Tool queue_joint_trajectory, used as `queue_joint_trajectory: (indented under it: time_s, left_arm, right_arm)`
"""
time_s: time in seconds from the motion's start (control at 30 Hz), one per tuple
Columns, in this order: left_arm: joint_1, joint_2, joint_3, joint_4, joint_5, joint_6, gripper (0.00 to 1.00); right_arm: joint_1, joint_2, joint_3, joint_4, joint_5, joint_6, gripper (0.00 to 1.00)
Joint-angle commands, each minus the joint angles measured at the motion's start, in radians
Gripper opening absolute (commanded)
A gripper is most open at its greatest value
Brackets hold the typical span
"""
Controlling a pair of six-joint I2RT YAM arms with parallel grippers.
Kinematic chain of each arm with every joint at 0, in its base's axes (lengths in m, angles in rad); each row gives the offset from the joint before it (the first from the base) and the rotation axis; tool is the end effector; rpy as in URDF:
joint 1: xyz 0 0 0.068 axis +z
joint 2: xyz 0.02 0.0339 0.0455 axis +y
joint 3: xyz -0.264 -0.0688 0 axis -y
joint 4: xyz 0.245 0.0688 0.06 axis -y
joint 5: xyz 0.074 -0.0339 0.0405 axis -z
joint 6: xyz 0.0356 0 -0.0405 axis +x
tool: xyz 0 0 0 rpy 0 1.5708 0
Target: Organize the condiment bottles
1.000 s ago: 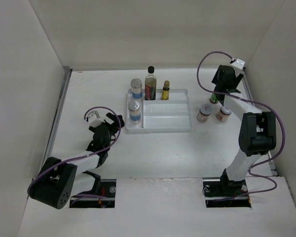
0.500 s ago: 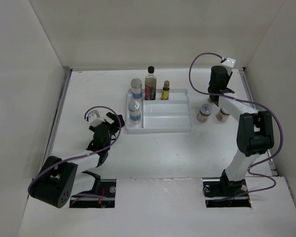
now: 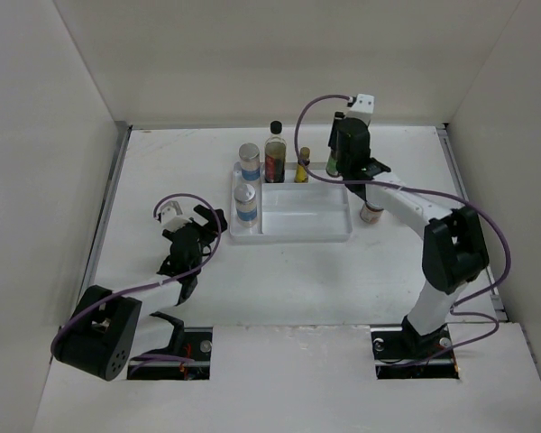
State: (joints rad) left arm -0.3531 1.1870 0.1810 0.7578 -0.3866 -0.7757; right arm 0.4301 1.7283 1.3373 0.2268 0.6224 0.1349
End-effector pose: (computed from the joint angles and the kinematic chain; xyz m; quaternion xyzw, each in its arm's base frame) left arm 0.1986 -0.0589 0.1572 -0.2778 0.7325 -0.1943 0.5903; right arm 0.3834 0.1531 0.3195 0.0891 0.7473 -0.0527 0.6564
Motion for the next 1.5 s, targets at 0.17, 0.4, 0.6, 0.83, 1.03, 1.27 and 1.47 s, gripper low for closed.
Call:
queue_joint_trajectory:
  time_s: [0.17, 0.4, 0.6, 0.83, 1.03, 1.27, 1.47]
  left_arm:
    - [0.064, -0.122, -0.023, 0.043, -0.023, -0.013, 1.00]
    - [0.062, -0.132, -0.031, 0.028, -0.067, -0.028, 1.00]
    - [0.067, -0.145, -0.041, 0.028, -0.077, -0.037, 1.00]
    - [0.069, -0.170, -0.054, 0.015, -0.100, -0.057, 1.00]
    - [0.078, -0.216, -0.077, -0.017, -0.161, -0.091, 1.00]
    - [0.095, -0.178, -0.063, -0.067, -0.141, -0.154, 1.00]
    - [0.095, -0.161, -0.055, -0.068, -0.126, -0.158, 1.00]
  right_arm:
    - [0.035, 0.094, 0.126, 0.163, -0.003, 0.002, 0.21]
    - [0.035, 0.111, 0.034, 0.224, -0.006, 0.028, 0.21]
    - [0.037, 0.123, -0.059, 0.293, -0.007, 0.035, 0.34]
    - [0.046, 0.041, -0.118, 0.286, -0.007, 0.057, 0.78]
    - [0.058, -0.191, -0.269, 0.250, 0.020, 0.150, 0.94]
    - [0.026, -0.395, -0.516, 0.067, 0.128, 0.285, 0.95]
    - [-0.015, -0.417, -0.573, -0.116, 0.137, 0.390, 0.95]
